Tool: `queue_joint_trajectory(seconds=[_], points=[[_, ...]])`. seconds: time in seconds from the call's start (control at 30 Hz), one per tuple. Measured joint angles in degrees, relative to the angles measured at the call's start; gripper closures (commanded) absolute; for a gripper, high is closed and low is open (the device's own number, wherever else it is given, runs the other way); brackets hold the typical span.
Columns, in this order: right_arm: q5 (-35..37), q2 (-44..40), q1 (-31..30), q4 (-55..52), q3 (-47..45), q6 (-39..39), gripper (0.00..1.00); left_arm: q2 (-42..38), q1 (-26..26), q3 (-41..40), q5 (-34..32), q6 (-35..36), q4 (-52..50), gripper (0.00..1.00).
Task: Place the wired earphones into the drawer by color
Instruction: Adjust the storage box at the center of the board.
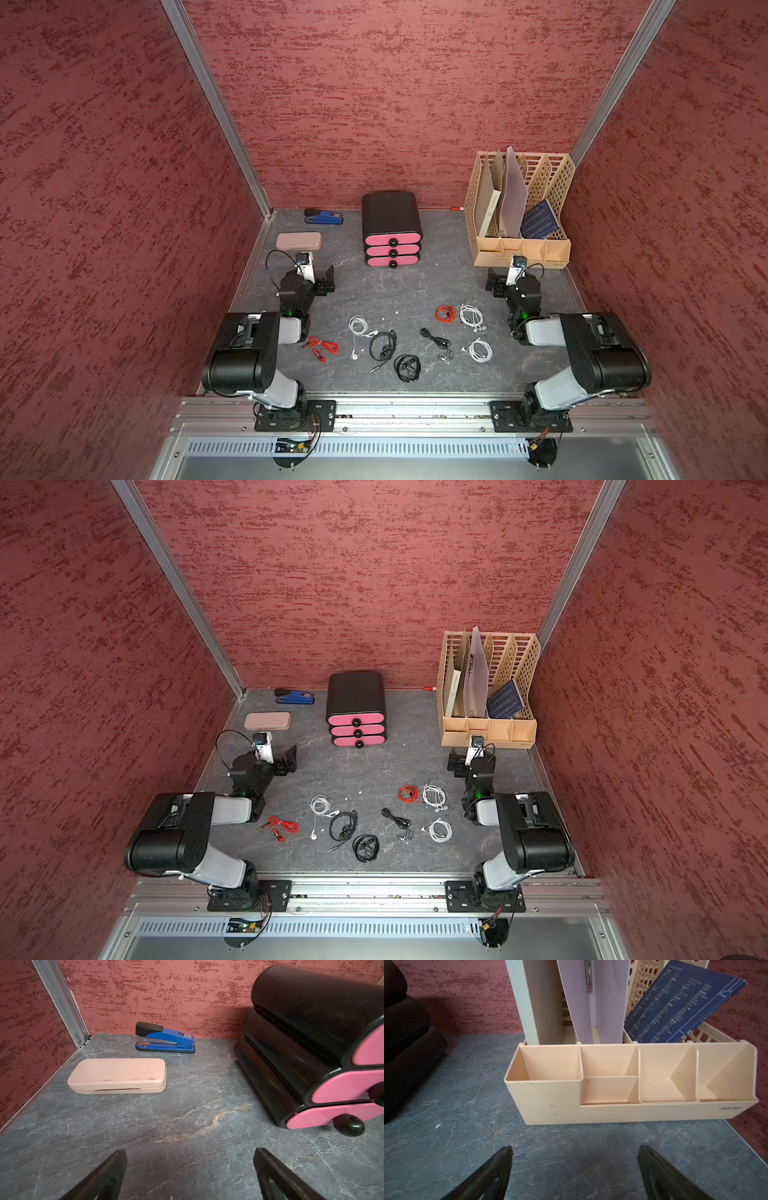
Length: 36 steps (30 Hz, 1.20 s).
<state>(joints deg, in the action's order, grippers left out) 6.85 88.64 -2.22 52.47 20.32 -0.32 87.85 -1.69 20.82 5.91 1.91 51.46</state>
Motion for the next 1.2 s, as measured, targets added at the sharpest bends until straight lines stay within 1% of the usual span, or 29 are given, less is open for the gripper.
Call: queue_joint_trajectory(seconds=[0.1,0.43,1.2], points=[[0.0,0.0,0.0,0.0,0.0,0.0,0.02,0.0,0.5,-1.0,-0.2,0.3,2.1,0.00],[0.0,0.0,0.0,0.0,0.0,0.0,0.02,0.0,0.7,-1.2,-0.3,0.5,3.5,0.00],[0.0,0.0,0.0,0.0,0.0,0.0,0.02,0.0,0.7,-0.8,-0.3,0.5,2.4,0.00]])
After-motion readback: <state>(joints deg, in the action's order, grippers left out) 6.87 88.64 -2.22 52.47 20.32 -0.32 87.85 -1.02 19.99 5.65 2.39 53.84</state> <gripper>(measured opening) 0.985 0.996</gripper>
